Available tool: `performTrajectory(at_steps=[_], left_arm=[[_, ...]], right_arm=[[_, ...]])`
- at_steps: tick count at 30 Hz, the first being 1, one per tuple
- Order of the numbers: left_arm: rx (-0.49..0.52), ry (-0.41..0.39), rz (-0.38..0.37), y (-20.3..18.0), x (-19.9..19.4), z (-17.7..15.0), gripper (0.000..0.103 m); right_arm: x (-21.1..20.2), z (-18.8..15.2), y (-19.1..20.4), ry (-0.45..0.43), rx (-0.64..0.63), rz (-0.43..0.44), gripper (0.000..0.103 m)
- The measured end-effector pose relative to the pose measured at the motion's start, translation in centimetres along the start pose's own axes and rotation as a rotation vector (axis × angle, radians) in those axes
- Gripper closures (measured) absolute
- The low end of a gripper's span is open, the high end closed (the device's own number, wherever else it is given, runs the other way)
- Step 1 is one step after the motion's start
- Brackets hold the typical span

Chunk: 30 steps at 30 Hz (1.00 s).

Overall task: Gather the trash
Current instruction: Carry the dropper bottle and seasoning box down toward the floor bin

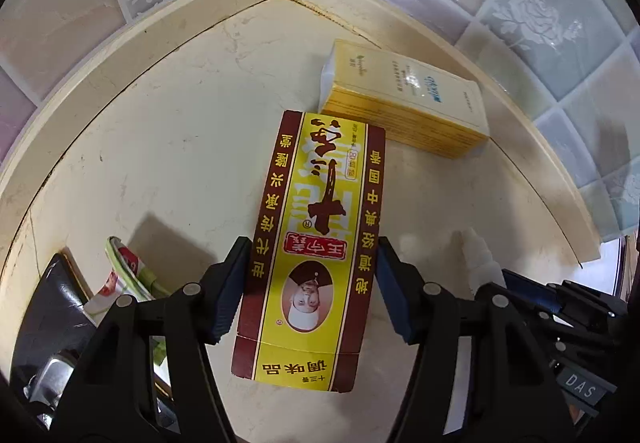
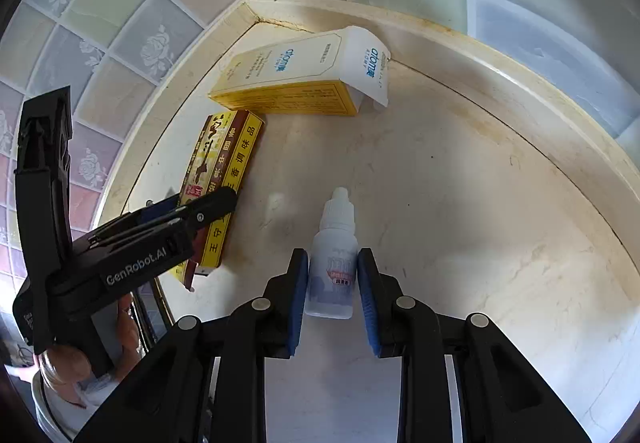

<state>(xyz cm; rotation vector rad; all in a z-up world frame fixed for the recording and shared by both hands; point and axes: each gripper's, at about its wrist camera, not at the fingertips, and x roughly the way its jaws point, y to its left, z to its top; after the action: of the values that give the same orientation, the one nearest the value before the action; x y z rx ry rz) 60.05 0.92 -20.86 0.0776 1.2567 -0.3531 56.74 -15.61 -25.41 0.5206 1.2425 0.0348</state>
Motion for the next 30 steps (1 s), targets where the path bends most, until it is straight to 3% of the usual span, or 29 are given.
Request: performTrajectory(at_steps=[8,16,23,30], left_arm=[[-0.004,-0.04,-0.004,-1.6,-5.6,-2.7,0.045],[-0.007,-0.129,-0.011,-4.8,-14.0,-7.4,0.045],[-0.036,-0.217,-0.007,-8.4,-21.2,-14.3,0.045],[-0.087,-0.288,0.018,-12.5,-25.9,-22.1,0.045]], right_arm=[[-3.9,-2.1,0.0,-0.038,-0.022,0.04,0.079],[-11.2,-6.1,0.7,-0.108,-0.096,0.111,0.079],[-18.5,-11.5,1.2,-0.168,-0.215,0.177,0.079],[-25.0,-18.5,-0.4,-0.217,-0.327,0.215,0.079]])
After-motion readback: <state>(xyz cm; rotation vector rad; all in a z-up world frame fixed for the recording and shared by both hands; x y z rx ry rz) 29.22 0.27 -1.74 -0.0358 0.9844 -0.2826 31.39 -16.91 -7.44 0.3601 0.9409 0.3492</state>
